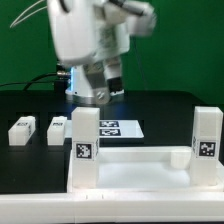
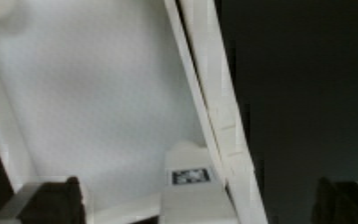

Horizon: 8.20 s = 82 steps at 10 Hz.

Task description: Assemble desk

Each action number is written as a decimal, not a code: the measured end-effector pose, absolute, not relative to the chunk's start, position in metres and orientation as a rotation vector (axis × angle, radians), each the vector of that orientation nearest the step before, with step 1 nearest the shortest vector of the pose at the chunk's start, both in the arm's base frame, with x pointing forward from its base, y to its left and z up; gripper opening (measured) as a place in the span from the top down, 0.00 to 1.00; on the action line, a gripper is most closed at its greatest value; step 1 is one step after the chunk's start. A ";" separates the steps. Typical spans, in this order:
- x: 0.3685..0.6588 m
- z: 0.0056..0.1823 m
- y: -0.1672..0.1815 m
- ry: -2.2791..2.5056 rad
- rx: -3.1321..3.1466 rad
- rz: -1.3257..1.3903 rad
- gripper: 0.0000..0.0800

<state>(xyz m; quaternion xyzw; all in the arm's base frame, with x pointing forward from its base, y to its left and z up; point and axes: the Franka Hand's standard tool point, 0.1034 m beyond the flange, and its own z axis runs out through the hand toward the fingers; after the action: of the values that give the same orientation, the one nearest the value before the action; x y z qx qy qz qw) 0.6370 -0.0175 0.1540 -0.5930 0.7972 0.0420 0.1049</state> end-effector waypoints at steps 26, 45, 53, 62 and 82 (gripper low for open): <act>0.523 0.022 0.044 2.288 -2.016 0.100 0.19; 0.518 0.010 0.047 2.279 -2.070 0.239 0.91; 0.483 0.010 -0.001 1.382 -2.716 0.245 0.90; 0.503 0.016 -0.028 0.160 -3.049 0.196 0.92; 0.620 0.046 -0.029 -2.216 -2.343 0.094 0.92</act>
Offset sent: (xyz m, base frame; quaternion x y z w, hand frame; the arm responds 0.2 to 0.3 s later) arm 0.0000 0.0000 0.0000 0.0000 0.0000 0.0000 1.0000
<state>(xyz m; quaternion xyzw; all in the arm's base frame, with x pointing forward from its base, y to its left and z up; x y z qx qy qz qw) 0.6199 -0.0288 0.0460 0.7256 0.6862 -0.0291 0.0426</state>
